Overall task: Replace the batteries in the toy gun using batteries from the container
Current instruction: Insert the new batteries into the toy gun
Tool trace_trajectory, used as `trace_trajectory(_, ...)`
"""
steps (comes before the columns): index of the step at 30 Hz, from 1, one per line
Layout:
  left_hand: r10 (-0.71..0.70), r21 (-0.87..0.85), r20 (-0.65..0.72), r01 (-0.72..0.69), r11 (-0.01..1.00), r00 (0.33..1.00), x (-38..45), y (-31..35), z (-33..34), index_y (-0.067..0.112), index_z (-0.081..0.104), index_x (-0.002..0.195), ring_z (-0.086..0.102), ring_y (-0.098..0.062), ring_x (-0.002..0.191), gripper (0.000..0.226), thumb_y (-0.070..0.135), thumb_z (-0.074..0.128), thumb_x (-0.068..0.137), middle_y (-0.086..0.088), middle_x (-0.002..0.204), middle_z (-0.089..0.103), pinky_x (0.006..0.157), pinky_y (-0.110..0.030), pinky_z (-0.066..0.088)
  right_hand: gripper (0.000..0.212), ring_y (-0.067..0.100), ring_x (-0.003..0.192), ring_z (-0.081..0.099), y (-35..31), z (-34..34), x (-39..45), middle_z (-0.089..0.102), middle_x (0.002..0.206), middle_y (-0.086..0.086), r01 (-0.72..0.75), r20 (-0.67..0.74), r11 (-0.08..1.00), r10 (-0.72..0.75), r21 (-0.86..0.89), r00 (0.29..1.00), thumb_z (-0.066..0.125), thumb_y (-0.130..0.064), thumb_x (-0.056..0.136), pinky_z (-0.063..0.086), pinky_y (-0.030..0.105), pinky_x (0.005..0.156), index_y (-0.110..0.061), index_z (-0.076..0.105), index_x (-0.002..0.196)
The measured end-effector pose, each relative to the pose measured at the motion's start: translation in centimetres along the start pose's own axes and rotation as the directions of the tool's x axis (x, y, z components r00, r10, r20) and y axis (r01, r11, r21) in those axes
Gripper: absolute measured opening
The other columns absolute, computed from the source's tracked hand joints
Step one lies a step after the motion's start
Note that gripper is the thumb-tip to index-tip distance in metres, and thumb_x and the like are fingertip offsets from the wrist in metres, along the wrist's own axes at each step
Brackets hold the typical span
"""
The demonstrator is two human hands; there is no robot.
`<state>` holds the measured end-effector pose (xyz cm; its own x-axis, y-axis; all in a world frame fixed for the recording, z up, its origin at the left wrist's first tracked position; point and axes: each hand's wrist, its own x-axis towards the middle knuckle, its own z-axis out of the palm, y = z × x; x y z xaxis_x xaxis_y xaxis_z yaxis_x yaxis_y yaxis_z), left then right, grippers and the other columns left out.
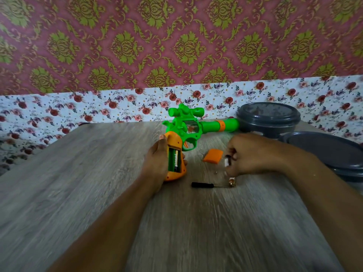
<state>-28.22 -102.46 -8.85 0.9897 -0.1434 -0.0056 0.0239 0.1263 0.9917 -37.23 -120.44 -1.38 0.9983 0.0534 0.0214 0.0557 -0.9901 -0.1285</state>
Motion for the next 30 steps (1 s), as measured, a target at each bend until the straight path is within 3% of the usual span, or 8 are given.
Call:
trace_trajectory(3,0.017,0.045,-0.003,-0.017,0.999,1.0,-0.1,0.1,0.1,0.01,0.059,0.104,0.067,-0.02,0.053,0.056,0.055,0.027,0.096,-0.014,0.075,0.067,0.059,-0.033,0.056,0.023,0.017,0.076,0.062,-2.0,0.6,-0.1,0.067,0.087,0.005,0.162,-0.095,0.952,-0.142,0.258,0.985,0.071,-0.026,0.071,0.049,0.031,0.066,-0.014,0.066,0.09)
trace_trajectory(5,0.063,0.121,-0.022,-0.06,0.991,0.998,0.2,-0.2,0.0,0.011,0.062,0.107,0.069,-0.018,0.057,0.064,0.06,0.023,0.094,-0.013,0.08,0.069,0.06,-0.031,0.057,0.029,0.015,0.085,0.06,-3.3,1.8,0.3,0.065,0.096,0.001,0.263,-0.204,0.913,-0.206,0.311,0.957,0.069,-0.026,0.074,0.051,0.032,0.077,-0.016,0.064,0.101)
trace_trajectory(8,0.109,0.193,-0.022,-0.102,0.976,0.994,0.6,-0.6,-0.4,0.021,0.068,0.109,0.07,-0.025,0.09,0.084,0.082,0.021,0.075,-0.012,0.102,0.071,0.09,-0.047,0.053,0.053,0.011,0.1,0.051,-4.7,3.7,1.0,0.053,0.115,0.0,0.37,-0.338,0.878,-0.263,0.305,0.904,0.068,-0.026,0.076,0.04,0.02,0.086,-0.017,0.053,0.126)
trace_trajectory(11,0.103,0.169,0.006,-0.102,0.98,0.995,0.8,-1.0,-0.6,0.028,0.07,0.102,0.067,-0.028,0.099,0.095,0.096,0.023,0.055,-0.009,0.103,0.072,0.098,-0.053,0.046,0.06,0.015,0.11,0.049,-5.4,5.1,1.3,0.047,0.123,0.003,0.404,-0.358,0.858,-0.286,0.318,0.889,0.067,-0.024,0.079,0.036,0.019,0.092,-0.014,0.046,0.134)
trace_trajectory(15,0.101,0.195,0.003,-0.099,0.976,0.995,1.0,-1.1,-0.5,0.028,0.07,0.103,0.067,-0.028,0.1,0.107,0.102,0.019,0.044,-0.009,0.103,0.072,0.097,-0.052,0.047,0.052,0.02,0.104,0.051,-5.4,6.5,1.9,0.051,0.115,0.006,0.435,-0.37,0.86,-0.326,0.266,0.87,0.063,-0.023,0.079,0.044,0.031,0.09,-0.009,0.05,0.127)
trace_trajectory(23,0.129,0.267,-0.023,-0.118,0.956,0.991,0.4,-0.8,-0.5,0.029,0.068,0.105,0.066,-0.025,0.099,0.112,0.102,0.01,0.044,-0.007,0.103,0.072,0.096,-0.05,0.048,0.041,0.014,0.088,0.051,-5.7,6.9,1.9,0.055,0.098,0.002,0.452,-0.403,0.854,-0.331,0.257,0.853,0.056,-0.032,0.076,0.04,0.023,0.072,-0.011,0.062,0.11)
trace_trajectory(27,0.158,0.303,-0.025,-0.143,0.942,0.987,0.2,-0.5,-0.4,0.026,0.067,0.11,0.065,-0.024,0.1,0.116,0.1,0.004,0.047,-0.008,0.106,0.07,0.096,-0.048,0.048,0.038,0.008,0.082,0.051,-6.1,6.9,1.8,0.061,0.092,0.001,0.464,-0.451,0.837,-0.309,0.288,0.837,0.049,-0.034,0.081,0.032,0.01,0.067,-0.01,0.067,0.105)
trace_trajectory(30,0.16,0.272,-0.022,-0.148,0.951,0.987,0.0,-0.4,-0.3,0.024,0.065,0.114,0.066,-0.024,0.099,0.109,0.094,0.007,0.054,-0.008,0.106,0.07,0.095,-0.048,0.049,0.028,0.013,0.083,0.055,-6.3,6.9,1.7,0.061,0.091,0.004,0.451,-0.5,0.79,-0.217,0.415,0.839,0.054,-0.023,0.084,0.04,0.017,0.07,-0.008,0.069,0.102)
